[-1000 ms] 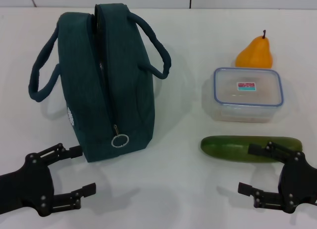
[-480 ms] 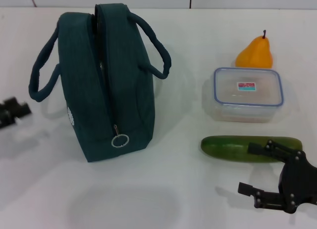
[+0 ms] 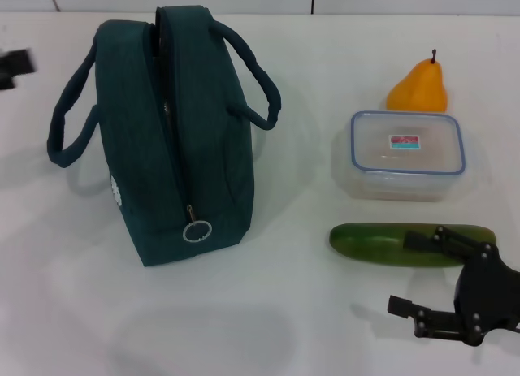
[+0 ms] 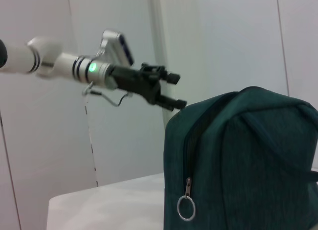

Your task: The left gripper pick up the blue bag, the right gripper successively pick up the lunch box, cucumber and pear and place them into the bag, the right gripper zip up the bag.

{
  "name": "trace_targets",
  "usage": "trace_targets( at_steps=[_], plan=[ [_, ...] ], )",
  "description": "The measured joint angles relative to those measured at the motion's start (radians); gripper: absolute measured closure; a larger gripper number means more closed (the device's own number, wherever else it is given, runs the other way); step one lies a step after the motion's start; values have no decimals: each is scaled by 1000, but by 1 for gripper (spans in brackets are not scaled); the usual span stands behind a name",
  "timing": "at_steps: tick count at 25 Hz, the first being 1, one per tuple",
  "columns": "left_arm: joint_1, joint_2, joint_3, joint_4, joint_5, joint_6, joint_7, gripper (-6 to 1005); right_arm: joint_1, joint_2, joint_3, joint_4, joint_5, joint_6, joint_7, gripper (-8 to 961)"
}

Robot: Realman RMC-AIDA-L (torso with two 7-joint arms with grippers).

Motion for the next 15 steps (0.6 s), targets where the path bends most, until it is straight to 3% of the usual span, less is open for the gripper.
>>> trace_targets(
  at_steps=[4,6,15],
  plan=[
    [-67,-38,172,258,140,-34,-212,129,2,1,0,-1,1,1,0,80],
    [-98,-43,223,312,190,-36,-272,129,2,1,0,-1,4,1,0,80],
    [-170,-45,335,334,310,-38,-363,130,4,1,-9,-1,26,-10,0,80]
  ],
)
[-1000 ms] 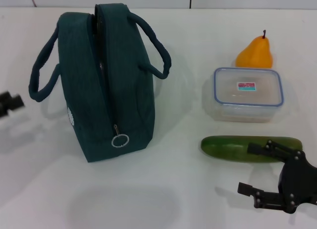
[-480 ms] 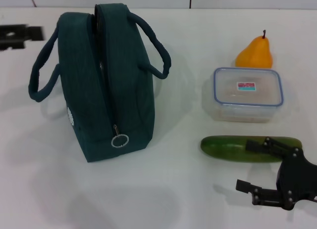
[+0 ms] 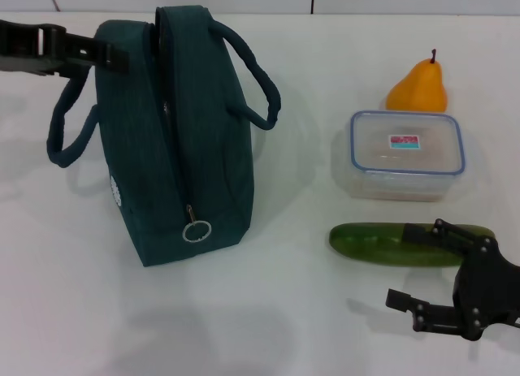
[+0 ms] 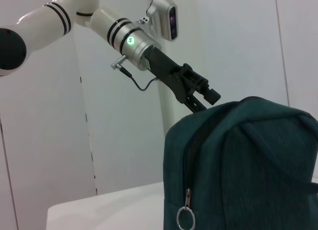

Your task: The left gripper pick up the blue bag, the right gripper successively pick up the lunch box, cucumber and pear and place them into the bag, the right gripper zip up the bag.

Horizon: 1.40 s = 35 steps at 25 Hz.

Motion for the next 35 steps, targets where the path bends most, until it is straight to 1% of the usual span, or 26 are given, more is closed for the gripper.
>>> trace_targets(
  at_steps=[8,14,17,19,20,23,28,31,35],
  plan=[
    [-19,0,27,-60,8,0,-23,131,0,0,0,1,1,-5,0,81],
    [-48,7,30,-130,14,-3,-26,132,0,0,0,2,1,-6,0,81],
    [-53,8,30,-136,25,-12,-26,132,0,0,0,2,1,-6,0,80],
    [-53,8,30,-136,25,-12,-26,209,0,0,0,2,1,-6,0,80],
    [-54,12,28,-141,31,-18,-20,248,0,0,0,2,1,-6,0,80],
    [-59,18,19,-166,30,-31,-11,314,0,0,-3,3,1,-7,0,80],
    [-60,20,4,-188,18,-43,16,423,2,0,-11,3,1,-7,0,81],
    [-62,22,13,-189,29,-43,20,489,3,1,-11,4,1,-10,1,81],
    [-62,23,20,-192,35,-42,21,654,3,1,-10,5,1,-11,1,81]
  ],
)
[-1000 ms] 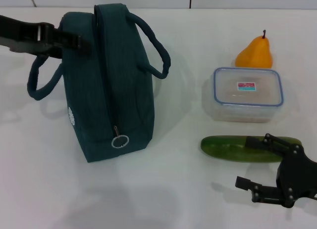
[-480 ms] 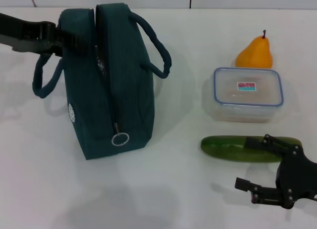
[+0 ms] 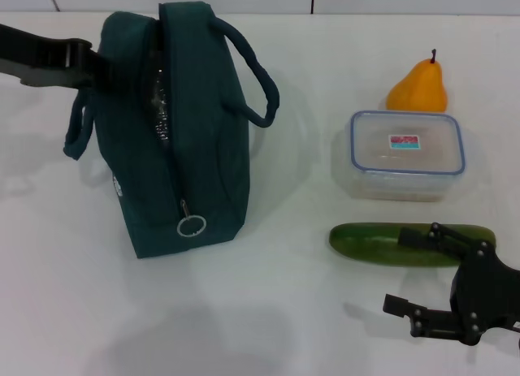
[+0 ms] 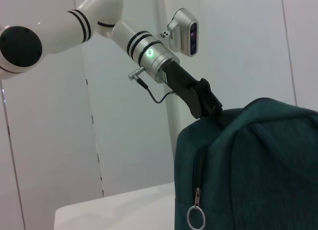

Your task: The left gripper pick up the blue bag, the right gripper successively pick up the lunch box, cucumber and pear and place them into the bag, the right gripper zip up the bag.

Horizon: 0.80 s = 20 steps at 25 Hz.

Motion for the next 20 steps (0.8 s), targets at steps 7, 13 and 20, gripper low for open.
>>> trace_targets(
  at_steps=[7,13,20],
  plan=[
    [-2,7,-5,-16,-9,7,-15,922,0,0,0,2,1,0,1,82],
    [3,24,-6,-29,-108,26,-27,956,1,0,6,54,125,-74,33,82],
    [8,38,-7,-29,-188,40,-45,956,2,-1,8,228,502,-140,345,82]
  ],
)
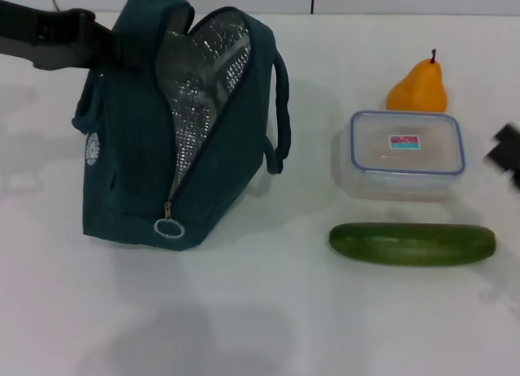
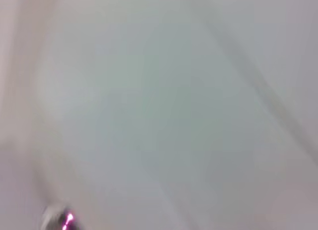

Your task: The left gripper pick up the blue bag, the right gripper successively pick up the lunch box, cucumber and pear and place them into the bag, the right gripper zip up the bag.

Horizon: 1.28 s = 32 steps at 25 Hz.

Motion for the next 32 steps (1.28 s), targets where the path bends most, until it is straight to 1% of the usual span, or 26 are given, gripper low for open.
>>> trace_targets(
  at_steps=[2,5,9,12,15,23,27,32],
  plan=[
    [-1,0,0,-2,-2,0,1,956,0,0,0,43,77,9,109,82],
    [-6,1,0,-12,-3,0,4,956,-1,0,0,84,147,32,254,82],
    [-9,5,0,-23,-3,0,6,956,-5,-1,0,111,185,103,472,83],
    [-10,6,0,-23,-3,-1,6,956,-7,0,0,123,190,147,566,83],
    [-11,8,0,-23,-3,-2,7,956,-7,1,1,130,193,180,590,83],
    [-13,8,0,-23,-3,-4,7,956,13,4,-8,123,187,337,617,83],
    [-20,8,0,-23,-3,-6,7,956,33,7,-10,120,185,389,627,83],
    [-24,7,0,-23,-3,-6,8,956,78,12,-36,119,185,455,644,83]
  ],
)
